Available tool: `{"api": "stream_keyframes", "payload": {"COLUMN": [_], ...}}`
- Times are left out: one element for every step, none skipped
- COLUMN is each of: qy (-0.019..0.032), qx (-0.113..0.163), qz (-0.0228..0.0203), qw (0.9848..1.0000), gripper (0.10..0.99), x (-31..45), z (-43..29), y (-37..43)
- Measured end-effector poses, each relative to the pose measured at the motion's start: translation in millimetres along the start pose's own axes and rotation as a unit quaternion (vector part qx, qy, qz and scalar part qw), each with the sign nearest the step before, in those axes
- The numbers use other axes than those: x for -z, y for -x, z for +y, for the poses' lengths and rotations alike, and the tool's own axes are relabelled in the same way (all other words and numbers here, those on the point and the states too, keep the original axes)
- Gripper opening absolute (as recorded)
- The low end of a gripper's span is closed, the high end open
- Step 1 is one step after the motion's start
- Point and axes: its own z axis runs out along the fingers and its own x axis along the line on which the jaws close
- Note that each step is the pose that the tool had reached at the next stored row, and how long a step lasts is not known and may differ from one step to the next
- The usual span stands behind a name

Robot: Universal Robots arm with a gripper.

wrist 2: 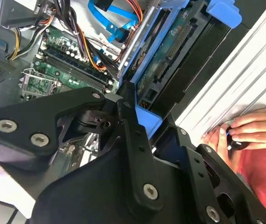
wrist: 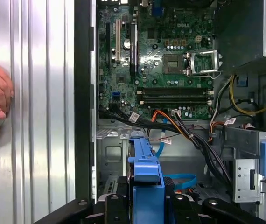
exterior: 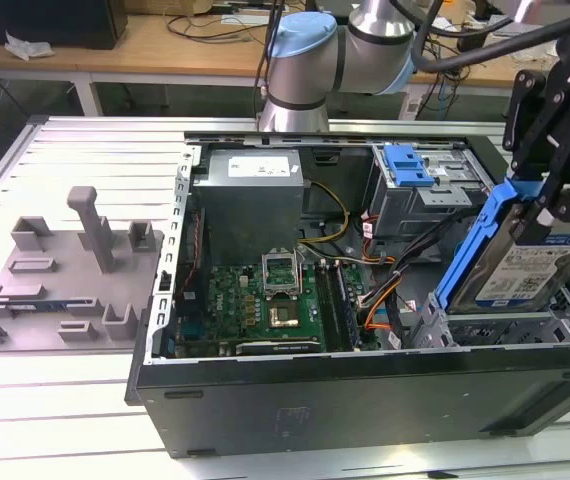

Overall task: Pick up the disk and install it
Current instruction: 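Insert the disk into the insertion slot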

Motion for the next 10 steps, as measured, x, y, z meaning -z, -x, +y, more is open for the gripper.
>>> {"api": "stream_keyframes", "payload": {"qy": [0.0000, 0.0000, -0.0001, 0.0000, 0.0000, 0.0000, 0.0000, 0.0000, 0.0000, 0.0000], "qx": [0.001, 0.002, 0.002, 0.002, 0.003, 0.003, 0.003, 0.004, 0.004, 0.004], "qz": [0.0000, 0.0000, -0.0001, 0.0000, 0.0001, 0.0002, 0.0000, 0.0002, 0.0001, 0.0002], "qw": [1.0000, 1.0000, 1.0000, 1.0000, 1.0000, 1.0000, 1.0000, 1.0000, 1.0000, 1.0000], "gripper": [0.365, 0.365, 0.365, 0.365, 0.376, 0.376, 0.435, 0.498, 0.557, 0.557], "x": [-3.7, -7.2, -9.5, -10.8, -12.0, -13.2, -15.6, -16.7, -18.3, -18.7], "z": [0.0, 0.0, 0.0, 0.0, 0.0, -0.1, -0.1, -0.1, -0.1, -0.1], "y": [-0.4, -0.9, -1.3, -1.4, -1.6, -1.8, -2.1, -2.1, -2.1, -2.1]}}
